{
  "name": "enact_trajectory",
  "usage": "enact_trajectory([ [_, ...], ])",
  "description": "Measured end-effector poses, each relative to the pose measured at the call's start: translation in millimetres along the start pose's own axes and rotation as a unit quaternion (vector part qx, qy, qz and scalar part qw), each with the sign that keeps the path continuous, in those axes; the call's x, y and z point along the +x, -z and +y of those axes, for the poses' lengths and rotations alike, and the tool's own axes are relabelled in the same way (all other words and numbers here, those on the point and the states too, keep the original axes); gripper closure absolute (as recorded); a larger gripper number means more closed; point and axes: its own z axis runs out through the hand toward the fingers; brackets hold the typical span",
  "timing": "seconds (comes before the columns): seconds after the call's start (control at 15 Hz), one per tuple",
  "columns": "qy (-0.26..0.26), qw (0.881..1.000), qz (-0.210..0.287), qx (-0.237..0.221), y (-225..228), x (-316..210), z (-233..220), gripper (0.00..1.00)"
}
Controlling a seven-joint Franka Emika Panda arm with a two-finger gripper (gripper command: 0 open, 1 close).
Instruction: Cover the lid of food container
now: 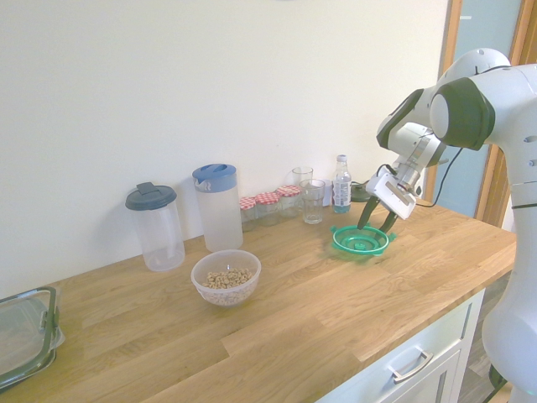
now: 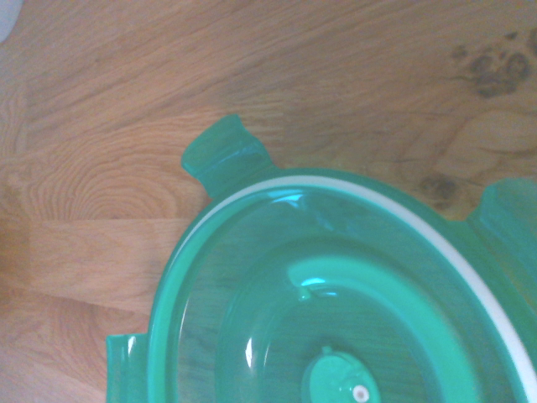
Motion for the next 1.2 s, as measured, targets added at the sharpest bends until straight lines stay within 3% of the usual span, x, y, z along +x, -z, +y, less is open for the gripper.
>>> enact_trajectory([
  [1.2, 0.022, 1.000, 0.007, -0.007, -23.4, 1.9, -10.4, 1.00],
])
